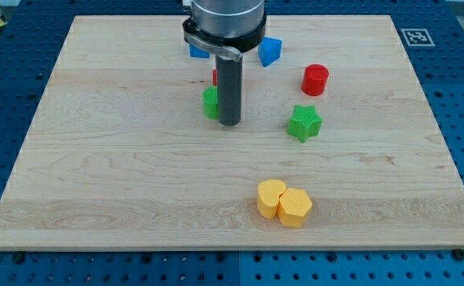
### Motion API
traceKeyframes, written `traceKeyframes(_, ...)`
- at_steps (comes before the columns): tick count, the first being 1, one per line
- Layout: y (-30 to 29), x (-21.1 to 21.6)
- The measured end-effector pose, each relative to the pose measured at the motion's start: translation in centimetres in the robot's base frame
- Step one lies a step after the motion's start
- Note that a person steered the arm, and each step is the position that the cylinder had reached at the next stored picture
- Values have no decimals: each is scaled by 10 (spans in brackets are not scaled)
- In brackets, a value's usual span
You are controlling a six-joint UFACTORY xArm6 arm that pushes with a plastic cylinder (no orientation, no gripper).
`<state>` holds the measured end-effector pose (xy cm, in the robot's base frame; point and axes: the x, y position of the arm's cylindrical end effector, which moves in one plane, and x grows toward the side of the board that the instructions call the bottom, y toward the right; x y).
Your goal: Push the green circle left to the red star
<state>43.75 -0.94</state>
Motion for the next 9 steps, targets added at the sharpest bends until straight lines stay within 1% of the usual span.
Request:
traceKeyframes(3, 28, -2)
traceKeyframes(4, 25, -10)
traceKeyframes(5, 5, -27)
traceKeyframes(6, -21, -31)
traceKeyframes(8, -62, -31)
traceKeyframes(9, -64, -22)
